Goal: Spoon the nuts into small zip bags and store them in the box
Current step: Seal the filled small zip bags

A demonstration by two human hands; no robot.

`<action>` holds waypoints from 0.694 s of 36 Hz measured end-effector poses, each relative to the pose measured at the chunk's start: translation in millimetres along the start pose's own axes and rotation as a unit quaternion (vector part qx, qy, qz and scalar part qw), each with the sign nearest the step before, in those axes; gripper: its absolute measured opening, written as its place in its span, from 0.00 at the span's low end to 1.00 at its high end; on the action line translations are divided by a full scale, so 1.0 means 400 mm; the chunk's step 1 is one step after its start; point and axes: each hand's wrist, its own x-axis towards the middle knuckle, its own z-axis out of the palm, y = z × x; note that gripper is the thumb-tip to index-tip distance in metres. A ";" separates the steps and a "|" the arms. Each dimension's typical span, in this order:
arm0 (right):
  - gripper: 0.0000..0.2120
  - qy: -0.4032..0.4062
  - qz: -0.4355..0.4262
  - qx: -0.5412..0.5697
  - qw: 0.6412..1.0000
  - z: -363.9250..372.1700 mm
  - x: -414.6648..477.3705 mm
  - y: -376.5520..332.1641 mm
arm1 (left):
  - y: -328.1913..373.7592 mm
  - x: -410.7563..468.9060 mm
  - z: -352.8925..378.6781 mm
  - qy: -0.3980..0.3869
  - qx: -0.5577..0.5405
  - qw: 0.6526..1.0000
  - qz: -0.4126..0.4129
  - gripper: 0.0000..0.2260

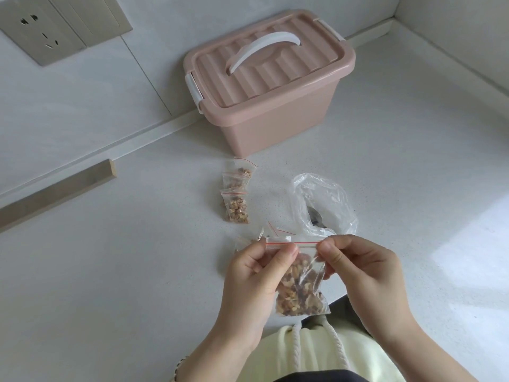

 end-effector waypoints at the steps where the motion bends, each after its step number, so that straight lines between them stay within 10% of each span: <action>1: 0.09 -0.001 -0.001 0.002 1.000 0.001 0.001 0.001 | 0.000 0.001 -0.003 0.001 -0.004 1.000 0.004 0.08; 25: 0.05 -0.025 -0.037 -0.017 0.999 -0.007 0.010 -0.001 | 0.037 0.001 -0.016 -0.013 0.048 0.997 0.062 0.06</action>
